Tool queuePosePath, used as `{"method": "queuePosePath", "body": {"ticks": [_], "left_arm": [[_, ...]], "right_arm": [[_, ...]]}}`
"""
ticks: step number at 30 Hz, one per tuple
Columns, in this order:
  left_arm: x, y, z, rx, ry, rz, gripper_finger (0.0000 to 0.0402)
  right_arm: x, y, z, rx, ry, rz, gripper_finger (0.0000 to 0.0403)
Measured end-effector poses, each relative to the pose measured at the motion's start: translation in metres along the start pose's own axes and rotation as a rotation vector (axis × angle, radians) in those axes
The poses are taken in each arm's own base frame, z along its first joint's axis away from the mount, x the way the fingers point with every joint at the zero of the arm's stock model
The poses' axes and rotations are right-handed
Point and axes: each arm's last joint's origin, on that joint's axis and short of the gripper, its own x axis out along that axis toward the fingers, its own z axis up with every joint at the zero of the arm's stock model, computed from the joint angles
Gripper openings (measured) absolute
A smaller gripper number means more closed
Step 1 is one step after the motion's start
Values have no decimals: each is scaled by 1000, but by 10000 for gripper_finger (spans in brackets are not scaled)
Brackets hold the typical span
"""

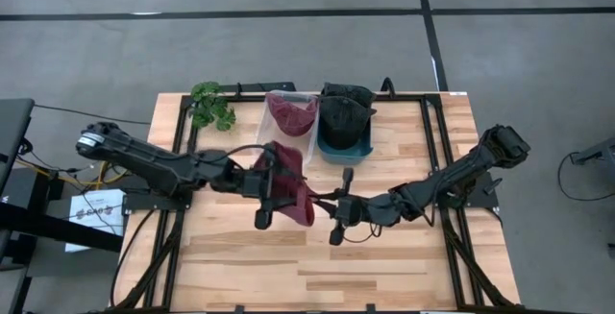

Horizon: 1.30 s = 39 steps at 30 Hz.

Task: Pick & Place hat
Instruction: Put the red cap into the transparent bin

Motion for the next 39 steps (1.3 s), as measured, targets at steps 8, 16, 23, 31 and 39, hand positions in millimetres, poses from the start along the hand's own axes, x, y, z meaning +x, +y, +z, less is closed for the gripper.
{"method": "queuePosePath", "body": {"ticks": [8, 16, 23, 31, 39], "left_arm": [[1, 11, 3, -51, -101, -15, 205], [-19, 21, 9, -89, 47, 104, 205], [-30, 23, 4, -104, 189, 165, 205], [-33, 21, -8, -57, 359, 260, 205], [-46, 1, 16, 36, 290, 235, 205]], "right_arm": [[5, -6, -4, -3, 29, -21, 3], [2, -5, -7, -20, 75, -93, 3], [2, -5, -8, -27, 85, -97, 2], [2, -5, -8, -27, 90, -114, 2], [2, -7, -9, -23, 102, -151, 2]]}}
